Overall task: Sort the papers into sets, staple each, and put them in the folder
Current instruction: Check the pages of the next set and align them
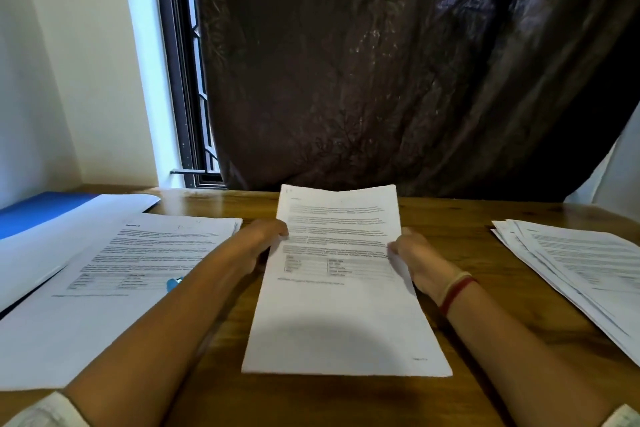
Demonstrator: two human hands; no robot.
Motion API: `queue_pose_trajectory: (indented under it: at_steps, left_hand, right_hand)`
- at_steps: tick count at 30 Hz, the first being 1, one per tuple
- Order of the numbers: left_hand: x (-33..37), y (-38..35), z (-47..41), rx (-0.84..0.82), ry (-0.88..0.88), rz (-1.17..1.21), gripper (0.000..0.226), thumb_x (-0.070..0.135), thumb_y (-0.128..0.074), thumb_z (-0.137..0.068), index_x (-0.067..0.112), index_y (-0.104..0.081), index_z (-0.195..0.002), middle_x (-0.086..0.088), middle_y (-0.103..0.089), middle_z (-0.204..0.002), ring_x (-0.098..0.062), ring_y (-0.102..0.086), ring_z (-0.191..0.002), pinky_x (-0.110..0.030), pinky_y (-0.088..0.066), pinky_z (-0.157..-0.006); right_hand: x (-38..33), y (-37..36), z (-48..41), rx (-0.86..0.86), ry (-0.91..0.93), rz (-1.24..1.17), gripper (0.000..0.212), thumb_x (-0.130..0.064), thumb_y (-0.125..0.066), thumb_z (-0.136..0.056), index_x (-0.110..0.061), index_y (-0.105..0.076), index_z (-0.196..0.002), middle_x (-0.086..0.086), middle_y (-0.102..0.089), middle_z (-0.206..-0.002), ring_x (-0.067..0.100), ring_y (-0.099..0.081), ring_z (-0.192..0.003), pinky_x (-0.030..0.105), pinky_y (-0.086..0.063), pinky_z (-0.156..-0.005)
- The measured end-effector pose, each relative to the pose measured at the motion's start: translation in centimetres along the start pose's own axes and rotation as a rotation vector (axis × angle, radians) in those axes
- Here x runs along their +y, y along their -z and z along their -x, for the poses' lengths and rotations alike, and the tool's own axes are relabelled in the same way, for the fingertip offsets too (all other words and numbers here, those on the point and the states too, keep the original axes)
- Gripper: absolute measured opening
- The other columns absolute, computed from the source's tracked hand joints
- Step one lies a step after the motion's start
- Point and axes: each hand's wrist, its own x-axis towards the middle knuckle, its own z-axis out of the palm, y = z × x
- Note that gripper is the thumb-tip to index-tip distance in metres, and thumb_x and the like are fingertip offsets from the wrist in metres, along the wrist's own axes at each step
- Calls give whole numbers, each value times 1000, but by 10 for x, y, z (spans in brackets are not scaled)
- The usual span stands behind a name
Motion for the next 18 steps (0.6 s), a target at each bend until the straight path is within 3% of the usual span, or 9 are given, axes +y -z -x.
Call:
queue_pose_trajectory:
  at_steps: [2, 4, 7, 10, 13, 15, 18]
  left_hand:
    - [-2, 7, -6, 72, 8, 27, 17, 19, -53, -96, 9, -52, -110, -12, -64, -109, -31, -63, -95, -45, -50, -93]
    - [-4, 10, -9, 98, 50, 59, 16, 21, -50, -98, 11, -49, -111, -11, -61, -109, -30, -61, -96, -44, -47, -95]
    - [-8, 9, -18, 85, 84, 181, 12, 24, -45, -100, 14, -51, -99, -7, -62, -100, -27, -60, -90, -44, -44, -94]
    - [-10, 7, -24, 97, 50, 270, 16, 23, -43, -101, 16, -53, -91, -3, -62, -80, -20, -59, -70, -35, -47, -69]
    - [-17, 2, -28, 111, -5, 316, 24, 25, -41, -102, 16, -58, -87, -2, -68, -71, -17, -63, -62, -28, -47, -53]
    - [-21, -1, -32, 93, -36, 372, 26, 31, -43, -101, 19, -64, -92, -1, -74, -70, -20, -70, -68, -35, -59, -66]
    - [-24, -6, -28, 85, -54, 414, 26, 32, -42, -100, 20, -65, -96, 0, -75, -73, -26, -72, -79, -47, -57, -81]
  right_hand:
    - [1, -12, 6, -70, 28, 11, 22, -2, -35, -101, -13, -47, -116, 5, -61, -109, 17, -59, -81, 28, -51, -64]
    - [2, -19, 12, -133, 74, 24, 22, 2, -34, -100, -15, -43, -112, 2, -59, -104, 13, -57, -77, 21, -47, -53]
    - [4, -22, 14, -170, 118, 34, 28, 8, -31, -98, -14, -44, -108, 1, -59, -105, 14, -58, -80, 19, -50, -52]
    - [4, -23, 14, -187, 102, -4, 34, 10, -33, -97, -12, -46, -120, 5, -60, -118, 16, -60, -83, 21, -53, -53]
    - [4, -20, 19, -230, 132, -52, 26, 4, -35, -99, -9, -47, -119, 2, -63, -107, 11, -60, -80, 17, -52, -49]
    - [4, -18, 24, -224, 144, -90, 19, -4, -39, -100, -9, -47, -116, 2, -64, -106, 10, -60, -79, 17, -50, -48]
    - [5, -15, 25, -185, 130, -175, 14, -10, -38, -102, -11, -50, -109, 2, -64, -97, 12, -61, -77, 17, -50, -47]
